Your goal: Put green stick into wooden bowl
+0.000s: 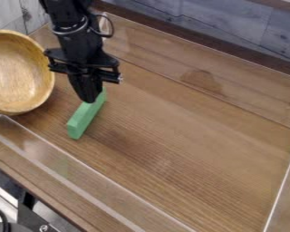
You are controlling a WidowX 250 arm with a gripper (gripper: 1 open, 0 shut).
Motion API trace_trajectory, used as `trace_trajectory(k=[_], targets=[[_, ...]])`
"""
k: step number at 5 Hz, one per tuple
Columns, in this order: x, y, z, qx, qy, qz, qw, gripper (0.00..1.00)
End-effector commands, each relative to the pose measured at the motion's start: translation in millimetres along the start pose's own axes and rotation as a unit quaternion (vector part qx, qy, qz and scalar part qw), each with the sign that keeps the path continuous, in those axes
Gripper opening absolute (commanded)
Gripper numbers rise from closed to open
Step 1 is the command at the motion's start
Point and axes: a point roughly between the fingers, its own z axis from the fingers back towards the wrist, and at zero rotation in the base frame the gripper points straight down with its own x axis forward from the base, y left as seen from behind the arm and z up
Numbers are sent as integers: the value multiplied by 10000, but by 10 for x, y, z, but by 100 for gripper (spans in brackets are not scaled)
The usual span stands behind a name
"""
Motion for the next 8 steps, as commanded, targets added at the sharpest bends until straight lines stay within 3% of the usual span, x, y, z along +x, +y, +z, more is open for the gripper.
trace_trajectory(k=[1,3,6,7,8], targets=[[17,-15,61,35,-87,-52,9999,100],[64,168,-165,266,-112,-54,9996,100],[69,297,-433,490,-48,-27,9988,100],[69,298,-476,496,-35,-6,9988,0],[76,297,-487,481,-24,18,9988,0]])
